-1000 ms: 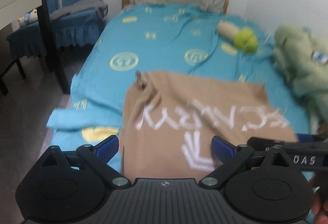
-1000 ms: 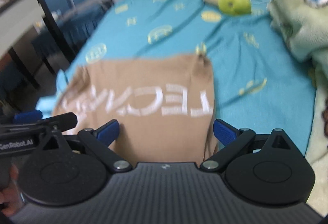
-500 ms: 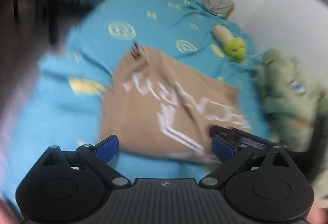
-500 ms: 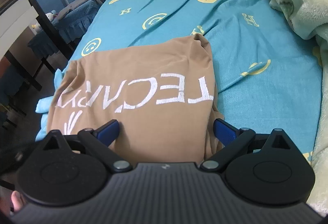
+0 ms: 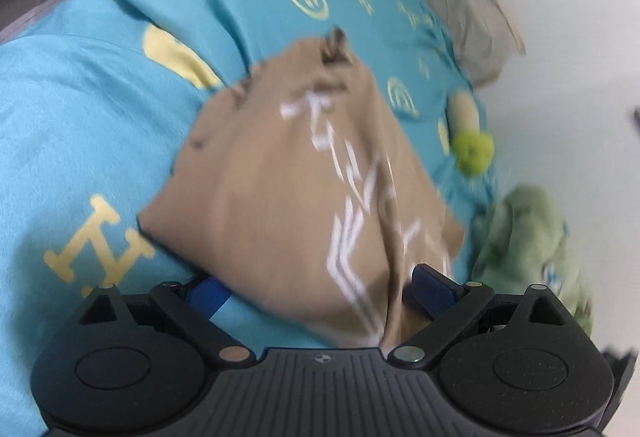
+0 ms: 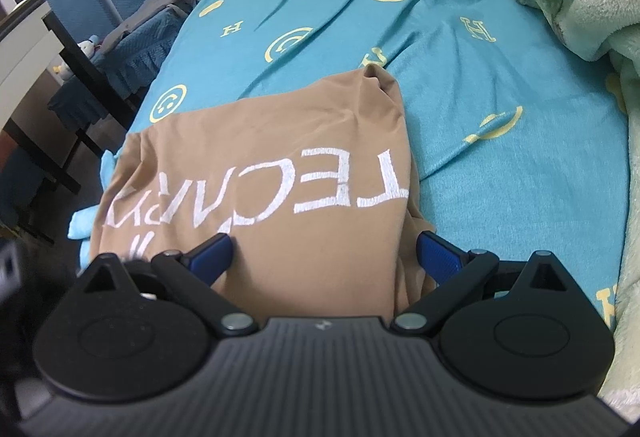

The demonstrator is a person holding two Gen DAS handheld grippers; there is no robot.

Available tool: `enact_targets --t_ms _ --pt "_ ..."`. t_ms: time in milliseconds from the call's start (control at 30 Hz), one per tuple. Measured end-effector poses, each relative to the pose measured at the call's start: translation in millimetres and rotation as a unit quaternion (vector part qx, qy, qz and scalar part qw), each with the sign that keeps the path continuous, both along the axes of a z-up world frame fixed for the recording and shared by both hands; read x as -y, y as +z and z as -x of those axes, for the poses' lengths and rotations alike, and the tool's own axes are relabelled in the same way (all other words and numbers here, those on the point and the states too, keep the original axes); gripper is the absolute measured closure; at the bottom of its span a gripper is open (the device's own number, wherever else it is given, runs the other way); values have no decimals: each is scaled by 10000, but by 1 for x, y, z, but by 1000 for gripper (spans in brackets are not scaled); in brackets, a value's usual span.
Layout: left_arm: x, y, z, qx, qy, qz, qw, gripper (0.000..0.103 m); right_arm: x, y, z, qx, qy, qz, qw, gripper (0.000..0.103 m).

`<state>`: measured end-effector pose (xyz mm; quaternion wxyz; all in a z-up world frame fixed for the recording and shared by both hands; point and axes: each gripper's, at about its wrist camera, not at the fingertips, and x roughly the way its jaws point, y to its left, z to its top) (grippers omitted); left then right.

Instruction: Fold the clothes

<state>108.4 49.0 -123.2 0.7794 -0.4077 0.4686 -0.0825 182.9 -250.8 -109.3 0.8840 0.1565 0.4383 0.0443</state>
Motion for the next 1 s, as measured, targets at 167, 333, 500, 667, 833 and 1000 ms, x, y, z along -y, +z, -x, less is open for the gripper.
enact_targets --t_ms 167,333,500,667,833,1000 --pt "-15 2 6 327 404 498 9974 10 2 -2 0 -20 -45 -64 10000 2" --pt "-12 17 14 850 397 811 9923 8 7 -3 0 -50 -172 -118 9998 2" --pt "-11 -1 6 305 394 674 9965 11 10 -9 -2 -206 -197 -304 9991 2" --pt "-12 -18 -5 16 509 725 9961 16 9 -9 -5 -194 -168 -260 9993 2" --pt "-15 -19 -13 52 672 574 9961 37 10 -10 -6 -190 -172 -277 9993 2" --pt "-19 -21 -14 59 766 508 9958 56 12 4 1 120 -328 -327 9989 3"
